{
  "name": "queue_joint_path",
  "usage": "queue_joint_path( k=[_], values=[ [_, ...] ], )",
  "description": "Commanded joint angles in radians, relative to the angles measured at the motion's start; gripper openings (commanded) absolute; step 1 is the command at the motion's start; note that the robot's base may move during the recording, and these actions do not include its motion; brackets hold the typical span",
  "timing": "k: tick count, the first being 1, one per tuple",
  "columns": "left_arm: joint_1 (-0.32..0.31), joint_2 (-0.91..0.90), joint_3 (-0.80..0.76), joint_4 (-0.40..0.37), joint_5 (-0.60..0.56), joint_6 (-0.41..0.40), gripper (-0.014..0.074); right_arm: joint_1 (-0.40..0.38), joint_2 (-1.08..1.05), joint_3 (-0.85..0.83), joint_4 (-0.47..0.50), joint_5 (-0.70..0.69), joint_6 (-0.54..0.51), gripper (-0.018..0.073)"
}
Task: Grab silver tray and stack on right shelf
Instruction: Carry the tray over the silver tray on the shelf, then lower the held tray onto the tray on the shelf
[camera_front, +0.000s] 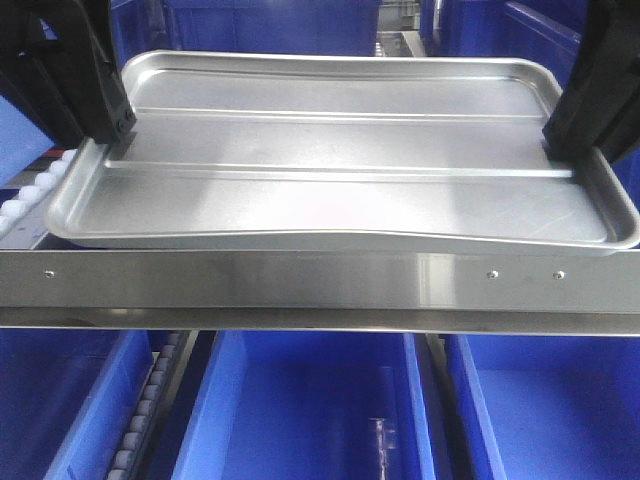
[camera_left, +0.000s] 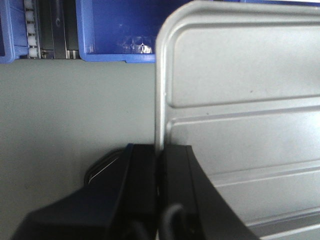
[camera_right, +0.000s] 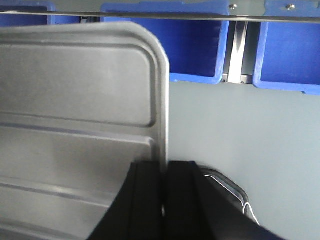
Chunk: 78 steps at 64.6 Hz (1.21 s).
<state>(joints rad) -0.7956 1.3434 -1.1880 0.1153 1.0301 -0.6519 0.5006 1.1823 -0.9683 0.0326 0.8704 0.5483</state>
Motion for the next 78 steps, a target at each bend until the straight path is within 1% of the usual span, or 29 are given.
queue_joint_path(
  k=[1, 7, 14, 20, 25, 31, 35, 43, 47, 56, 66, 70, 78],
  values=[
    [-0.010, -0.029, -0.026, 0.036, -0.057, 0.003, -0.0094, 0.002, -0.027, -0.036, 0.014, -0.090, -0.001, 0.0057],
    [0.033, -0.027, -0.026, 0.015, -0.104, 0.003, -0.0094, 0.002, -0.003, -0.062, 0.014, -0.106, -0.005, 0.0057],
    [0.108, -0.025, -0.026, -0.016, -0.143, 0.021, -0.0094, 0.000, 0.051, -0.113, 0.014, -0.116, -0.023, 0.0057],
    [0.180, -0.017, -0.026, -0.053, -0.175, 0.096, -0.0094, 0.000, 0.119, -0.167, 0.014, -0.146, -0.043, 0.0057],
    [0.221, 0.002, -0.035, -0.080, -0.179, 0.150, -0.0094, 0.000, 0.183, -0.214, 0.014, -0.166, -0.068, 0.0057],
    [0.265, 0.046, -0.055, -0.081, -0.214, 0.200, -0.0094, 0.000, 0.265, -0.276, 0.014, -0.188, -0.069, 0.0057],
    [0.280, 0.081, -0.072, -0.081, -0.256, 0.222, -0.0094, 0.000, 0.317, -0.314, 0.014, -0.205, -0.069, 0.0057],
    [0.310, 0.158, -0.112, -0.081, -0.341, 0.224, -0.0094, -0.005, 0.413, -0.386, 0.014, -0.261, -0.070, 0.0057],
    [0.326, 0.205, -0.143, -0.081, -0.370, 0.229, -0.0094, -0.015, 0.461, -0.425, 0.014, -0.267, -0.070, 0.0057],
    [0.345, 0.312, -0.222, -0.081, -0.418, 0.297, -0.0094, -0.047, 0.549, -0.492, 0.014, -0.279, -0.070, 0.0057],
    [0.361, 0.424, -0.316, -0.077, -0.465, 0.299, -0.0094, -0.080, 0.625, -0.538, 0.014, -0.315, -0.070, 0.0057],
    [0.365, 0.466, -0.353, -0.077, -0.476, 0.299, -0.0094, -0.082, 0.647, -0.547, 0.014, -0.335, -0.070, 0.0057],
    [0.377, 0.525, -0.400, -0.078, -0.474, 0.299, -0.0094, -0.084, 0.672, -0.549, 0.014, -0.417, -0.070, 0.0057]
  ],
)
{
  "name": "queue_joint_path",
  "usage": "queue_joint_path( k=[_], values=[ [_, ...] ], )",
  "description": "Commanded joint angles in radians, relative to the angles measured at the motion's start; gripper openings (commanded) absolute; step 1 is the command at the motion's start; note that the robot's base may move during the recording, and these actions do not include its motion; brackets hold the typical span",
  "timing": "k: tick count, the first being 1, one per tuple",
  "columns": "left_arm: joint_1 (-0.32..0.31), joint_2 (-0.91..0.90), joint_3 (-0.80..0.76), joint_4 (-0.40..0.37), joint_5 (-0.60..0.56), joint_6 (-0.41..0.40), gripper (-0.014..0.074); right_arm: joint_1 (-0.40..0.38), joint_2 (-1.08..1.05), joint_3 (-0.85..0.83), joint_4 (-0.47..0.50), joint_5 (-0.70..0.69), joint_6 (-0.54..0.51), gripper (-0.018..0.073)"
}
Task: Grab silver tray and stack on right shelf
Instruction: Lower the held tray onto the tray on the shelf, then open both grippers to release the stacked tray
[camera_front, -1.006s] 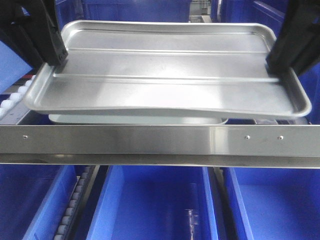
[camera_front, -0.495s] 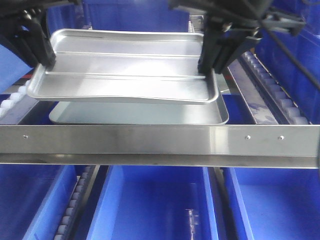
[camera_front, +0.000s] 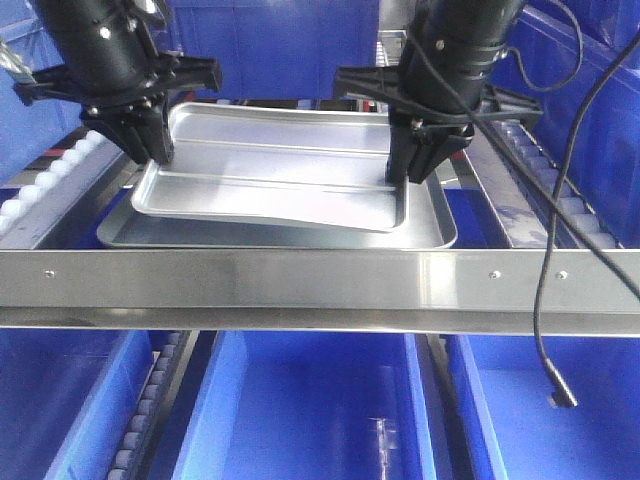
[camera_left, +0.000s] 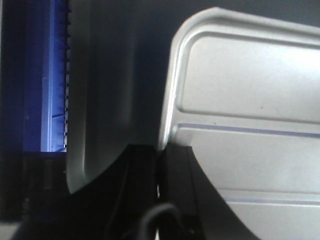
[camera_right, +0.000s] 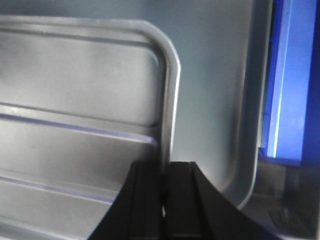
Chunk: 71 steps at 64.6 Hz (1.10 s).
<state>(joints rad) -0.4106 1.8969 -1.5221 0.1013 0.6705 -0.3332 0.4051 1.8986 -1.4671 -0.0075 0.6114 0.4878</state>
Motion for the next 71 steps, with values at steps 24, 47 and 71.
queue_joint_path(
  k=[24, 47, 71],
  values=[
    [0.005, 0.009, -0.091, -0.066, -0.165, -0.019, -0.0094, 0.011, -0.002, -0.050, 0.054, -0.303, -0.010, 0.0057],
    [0.005, 0.014, -0.091, -0.066, -0.167, -0.019, -0.0094, 0.003, 0.006, -0.050, 0.054, -0.316, -0.010, 0.0057],
    [0.005, 0.043, -0.089, -0.094, -0.141, -0.019, 0.0244, 0.003, 0.006, -0.050, 0.054, -0.316, -0.010, 0.0208]
  ],
)
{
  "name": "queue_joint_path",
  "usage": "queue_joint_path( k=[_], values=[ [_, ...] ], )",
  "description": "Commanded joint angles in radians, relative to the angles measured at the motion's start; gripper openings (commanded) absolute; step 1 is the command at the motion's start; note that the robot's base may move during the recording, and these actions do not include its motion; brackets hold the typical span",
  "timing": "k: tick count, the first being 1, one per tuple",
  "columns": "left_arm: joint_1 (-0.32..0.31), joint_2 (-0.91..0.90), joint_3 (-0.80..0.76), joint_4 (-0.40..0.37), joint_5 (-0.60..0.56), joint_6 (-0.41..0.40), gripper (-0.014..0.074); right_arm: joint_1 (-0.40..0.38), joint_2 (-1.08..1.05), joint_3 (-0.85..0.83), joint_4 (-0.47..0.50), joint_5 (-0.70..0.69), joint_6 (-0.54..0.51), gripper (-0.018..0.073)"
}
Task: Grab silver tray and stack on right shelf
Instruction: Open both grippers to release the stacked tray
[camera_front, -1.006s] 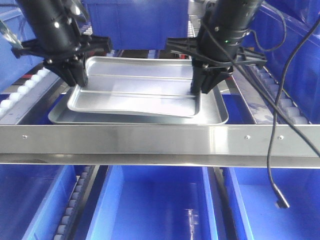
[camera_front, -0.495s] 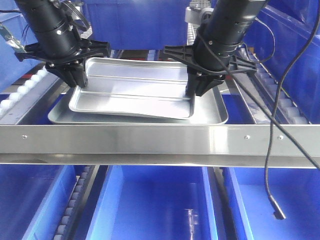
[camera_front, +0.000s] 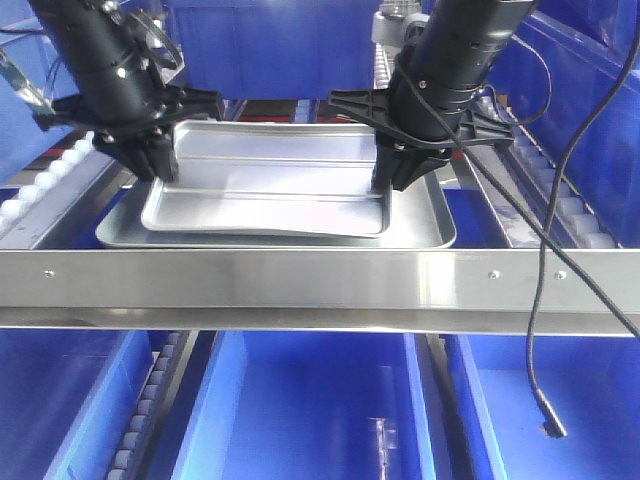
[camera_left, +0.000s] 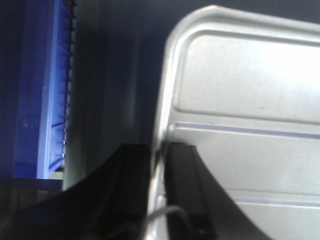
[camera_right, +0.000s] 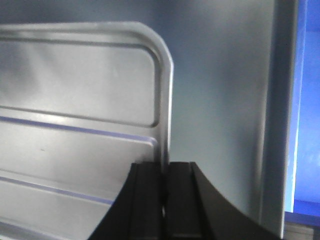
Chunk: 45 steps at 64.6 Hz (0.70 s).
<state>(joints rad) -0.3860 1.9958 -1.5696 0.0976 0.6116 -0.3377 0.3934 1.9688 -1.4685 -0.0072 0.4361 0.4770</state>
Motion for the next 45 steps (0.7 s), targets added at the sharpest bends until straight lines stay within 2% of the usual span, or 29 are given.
queue_joint_path(
  k=[1, 4, 6, 10, 12, 21, 35, 41, 45],
  values=[
    [-0.020, -0.056, -0.042, -0.098, -0.082, -0.015, 0.0273, 0.015, -0.064, -0.049, 0.054, -0.141, 0.001, 0.0236],
    [-0.020, -0.056, -0.042, -0.098, -0.084, -0.015, 0.0345, 0.015, -0.064, -0.049, 0.054, -0.141, 0.001, 0.0335],
    [-0.020, -0.056, -0.042, -0.098, -0.086, -0.015, 0.0363, 0.015, -0.064, -0.049, 0.054, -0.141, 0.001, 0.0374],
    [-0.020, -0.056, -0.042, -0.098, -0.086, -0.015, 0.0356, 0.015, -0.064, -0.049, 0.054, -0.141, 0.001, 0.0465],
    [-0.020, -0.056, -0.042, -0.098, -0.086, -0.015, 0.0351, 0.015, -0.064, -0.049, 0.054, -0.141, 0.001, 0.0478],
    [-0.020, -0.056, -0.042, -0.098, -0.090, -0.015, 0.0317, 0.015, -0.064, -0.049, 0.054, -0.141, 0.001, 0.0487],
    [-0.020, -0.056, -0.042, -0.098, -0.090, -0.015, 0.0316, 0.015, -0.064, -0.049, 0.054, -0.141, 0.001, 0.0487],
    [-0.015, -0.056, -0.042, -0.080, -0.090, -0.015, 0.0316, 0.015, -0.064, -0.049, 0.038, -0.141, 0.001, 0.0487],
    [-0.009, -0.056, -0.042, -0.043, -0.090, -0.015, 0.0316, 0.009, -0.064, -0.049, 0.015, -0.141, 0.001, 0.0487]
  ],
)
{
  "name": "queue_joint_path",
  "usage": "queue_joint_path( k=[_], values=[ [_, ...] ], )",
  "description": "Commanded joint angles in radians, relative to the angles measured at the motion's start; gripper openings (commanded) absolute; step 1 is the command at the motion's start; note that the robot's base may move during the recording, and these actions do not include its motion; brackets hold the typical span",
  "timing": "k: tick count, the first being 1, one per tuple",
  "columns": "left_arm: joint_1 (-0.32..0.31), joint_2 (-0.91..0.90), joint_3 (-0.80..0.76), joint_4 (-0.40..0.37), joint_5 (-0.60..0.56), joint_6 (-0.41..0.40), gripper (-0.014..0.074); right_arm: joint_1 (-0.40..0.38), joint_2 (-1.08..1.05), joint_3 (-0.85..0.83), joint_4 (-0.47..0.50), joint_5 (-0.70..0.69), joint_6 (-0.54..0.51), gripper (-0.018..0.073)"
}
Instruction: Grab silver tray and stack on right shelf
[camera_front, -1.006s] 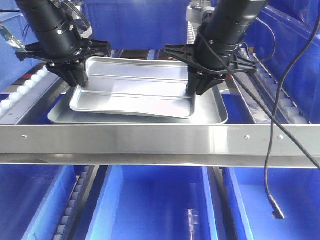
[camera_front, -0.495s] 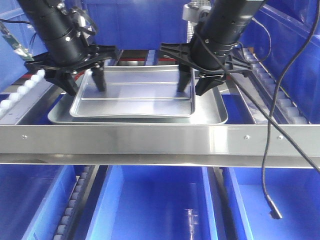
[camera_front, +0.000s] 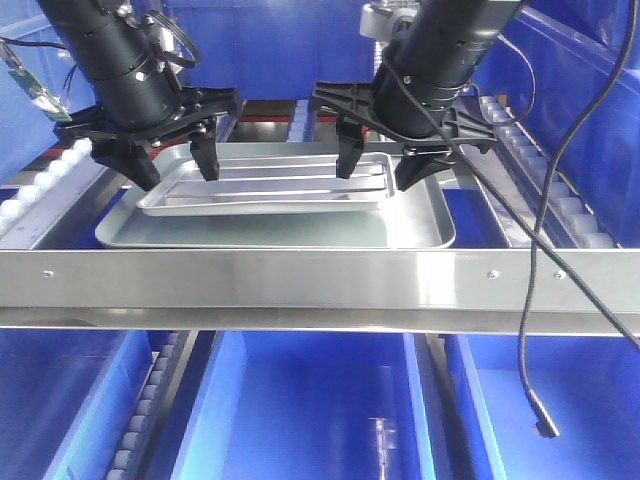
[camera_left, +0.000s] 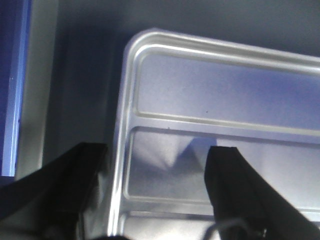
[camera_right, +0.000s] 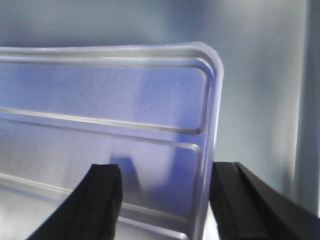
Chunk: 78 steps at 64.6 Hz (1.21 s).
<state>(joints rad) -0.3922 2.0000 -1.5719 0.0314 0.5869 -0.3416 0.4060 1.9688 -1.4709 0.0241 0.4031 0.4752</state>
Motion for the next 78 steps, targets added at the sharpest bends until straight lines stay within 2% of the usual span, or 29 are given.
queue_joint_path(
  k=[1, 23, 27, 32, 35, 38, 39, 40, 46, 57, 70, 78],
  values=[
    [0.001, -0.060, -0.040, 0.029, -0.065, -0.011, 0.0316, -0.004, -0.064, -0.046, -0.024, -0.108, 0.003, 0.0488],
    [0.022, -0.060, -0.040, 0.041, -0.065, -0.011, 0.0316, -0.023, -0.068, -0.046, -0.024, -0.099, 0.003, 0.0488],
    [0.020, -0.060, -0.041, 0.041, -0.065, -0.011, 0.0293, -0.023, -0.073, -0.046, -0.024, -0.099, 0.003, 0.0472],
    [0.020, -0.069, -0.041, 0.041, -0.047, -0.011, 0.0157, -0.023, -0.090, -0.046, -0.024, -0.084, 0.003, 0.0347],
    [0.020, -0.076, -0.043, 0.041, -0.030, -0.011, -0.0008, -0.023, -0.104, -0.046, -0.024, -0.073, 0.003, 0.0200],
    [0.020, -0.080, -0.046, 0.041, -0.025, -0.011, -0.0120, -0.023, -0.116, -0.046, -0.024, -0.070, 0.003, 0.0088],
    [0.020, -0.080, -0.049, 0.044, -0.025, -0.011, -0.0102, -0.023, -0.117, -0.046, -0.024, -0.070, 0.003, 0.0036],
    [0.020, -0.080, -0.050, 0.044, -0.028, -0.011, -0.0085, -0.023, -0.118, -0.046, -0.024, -0.072, 0.004, 0.0034],
    [0.020, -0.080, -0.053, 0.042, -0.037, -0.011, -0.0076, -0.023, -0.118, -0.046, -0.024, -0.079, 0.004, 0.0092],
    [0.021, -0.097, -0.080, 0.044, -0.005, -0.011, -0.0089, -0.025, -0.135, -0.046, -0.024, -0.031, 0.003, 0.0062],
    [0.009, -0.191, -0.060, 0.044, -0.077, -0.011, -0.0089, -0.020, -0.197, -0.043, -0.055, -0.009, -0.076, 0.0049],
    [-0.004, -0.285, 0.037, 0.056, -0.174, -0.011, -0.0089, -0.019, -0.262, 0.007, -0.095, -0.043, -0.090, 0.0049]
  ],
)
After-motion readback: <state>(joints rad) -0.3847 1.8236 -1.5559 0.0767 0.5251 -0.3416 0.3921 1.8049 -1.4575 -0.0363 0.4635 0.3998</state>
